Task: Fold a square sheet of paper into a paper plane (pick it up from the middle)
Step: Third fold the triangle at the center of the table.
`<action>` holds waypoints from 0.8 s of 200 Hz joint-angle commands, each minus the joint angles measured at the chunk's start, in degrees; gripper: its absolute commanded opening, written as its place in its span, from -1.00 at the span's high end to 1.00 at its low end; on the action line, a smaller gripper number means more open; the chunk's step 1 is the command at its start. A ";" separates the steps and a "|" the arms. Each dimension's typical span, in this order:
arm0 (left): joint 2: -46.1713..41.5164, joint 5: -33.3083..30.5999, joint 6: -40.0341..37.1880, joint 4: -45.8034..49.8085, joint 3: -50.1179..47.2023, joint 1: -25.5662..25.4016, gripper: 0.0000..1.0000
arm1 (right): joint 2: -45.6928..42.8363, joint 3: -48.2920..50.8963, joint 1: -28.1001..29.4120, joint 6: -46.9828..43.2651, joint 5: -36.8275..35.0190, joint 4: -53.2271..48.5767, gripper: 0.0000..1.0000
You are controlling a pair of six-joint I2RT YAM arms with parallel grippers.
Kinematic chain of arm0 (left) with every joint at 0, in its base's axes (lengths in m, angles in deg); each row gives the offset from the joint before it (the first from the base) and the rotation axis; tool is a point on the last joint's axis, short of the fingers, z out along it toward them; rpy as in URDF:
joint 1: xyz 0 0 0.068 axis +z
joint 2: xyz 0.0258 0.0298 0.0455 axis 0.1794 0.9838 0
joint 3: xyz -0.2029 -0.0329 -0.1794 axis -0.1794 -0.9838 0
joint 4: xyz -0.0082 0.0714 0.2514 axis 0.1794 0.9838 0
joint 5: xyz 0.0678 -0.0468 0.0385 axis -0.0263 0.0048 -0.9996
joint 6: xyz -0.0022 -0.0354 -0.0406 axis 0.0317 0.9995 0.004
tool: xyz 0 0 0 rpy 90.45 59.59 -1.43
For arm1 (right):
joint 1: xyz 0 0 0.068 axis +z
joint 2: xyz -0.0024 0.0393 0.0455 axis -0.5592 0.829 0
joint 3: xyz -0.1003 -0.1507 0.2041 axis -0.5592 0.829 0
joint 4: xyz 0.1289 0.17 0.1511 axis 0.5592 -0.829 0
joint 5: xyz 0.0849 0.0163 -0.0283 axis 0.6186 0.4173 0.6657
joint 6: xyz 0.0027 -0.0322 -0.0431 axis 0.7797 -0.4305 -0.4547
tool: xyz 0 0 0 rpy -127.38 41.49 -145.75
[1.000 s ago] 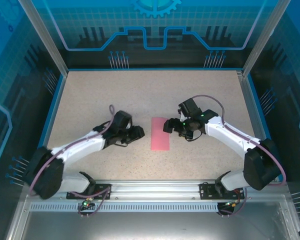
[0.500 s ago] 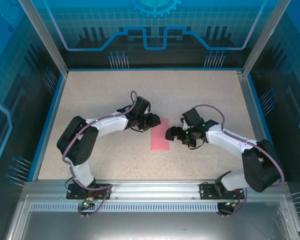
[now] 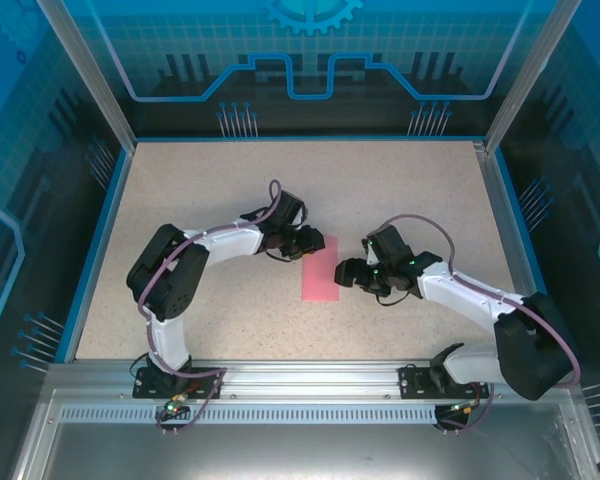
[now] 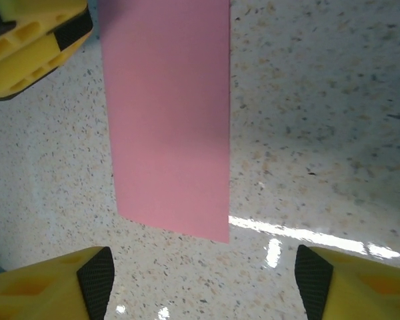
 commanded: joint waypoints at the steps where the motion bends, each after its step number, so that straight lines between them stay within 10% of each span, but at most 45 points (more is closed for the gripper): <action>1: 2.23 3.38 -1.74 0.88 2.55 0.96 0.33 | 2.95 0.13 -0.29 1.13 4.85 5.24 -0.37; 33: 4.51 3.57 -1.83 2.42 4.14 1.68 0.39 | 7.57 0.11 -1.78 2.79 8.66 9.33 -0.10; 160: 9.55 3.48 -4.82 5.17 4.47 4.00 0.46 | 16.80 -0.92 -2.07 4.92 12.42 14.21 -0.13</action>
